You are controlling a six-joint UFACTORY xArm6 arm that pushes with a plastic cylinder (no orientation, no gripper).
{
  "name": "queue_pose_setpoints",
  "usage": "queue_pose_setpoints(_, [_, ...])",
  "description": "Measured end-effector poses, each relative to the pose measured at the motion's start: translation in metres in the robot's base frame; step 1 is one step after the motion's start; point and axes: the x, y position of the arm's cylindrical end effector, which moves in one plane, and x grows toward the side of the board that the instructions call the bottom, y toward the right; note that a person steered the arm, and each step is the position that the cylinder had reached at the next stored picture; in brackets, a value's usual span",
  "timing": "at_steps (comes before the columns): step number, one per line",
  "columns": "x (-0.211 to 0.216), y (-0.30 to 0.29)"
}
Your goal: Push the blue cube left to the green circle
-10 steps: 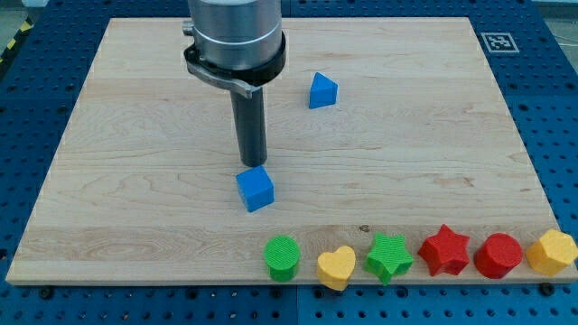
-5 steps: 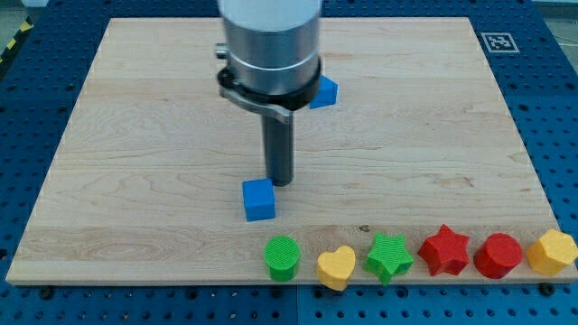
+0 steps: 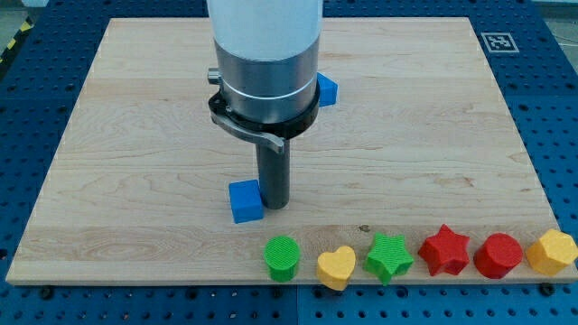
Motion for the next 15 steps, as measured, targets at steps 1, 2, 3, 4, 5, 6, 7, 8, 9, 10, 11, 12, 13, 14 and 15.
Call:
queue_pose_setpoints(1, [-0.009, 0.000])
queue_pose_setpoints(2, [-0.020, -0.017])
queue_pose_setpoints(3, [-0.036, -0.023])
queue_pose_setpoints(4, [-0.036, -0.035])
queue_pose_setpoints(5, [-0.028, -0.041])
queue_pose_setpoints(6, [-0.020, -0.041])
queue_pose_setpoints(7, [-0.009, -0.041])
queue_pose_setpoints(8, [-0.001, -0.041])
queue_pose_setpoints(9, [-0.001, -0.039])
queue_pose_setpoints(10, [-0.001, -0.039])
queue_pose_setpoints(11, [-0.001, -0.034])
queue_pose_setpoints(12, [0.006, -0.028])
queue_pose_setpoints(13, [0.006, -0.031])
queue_pose_setpoints(14, [0.006, -0.058])
queue_pose_setpoints(15, [0.006, -0.060])
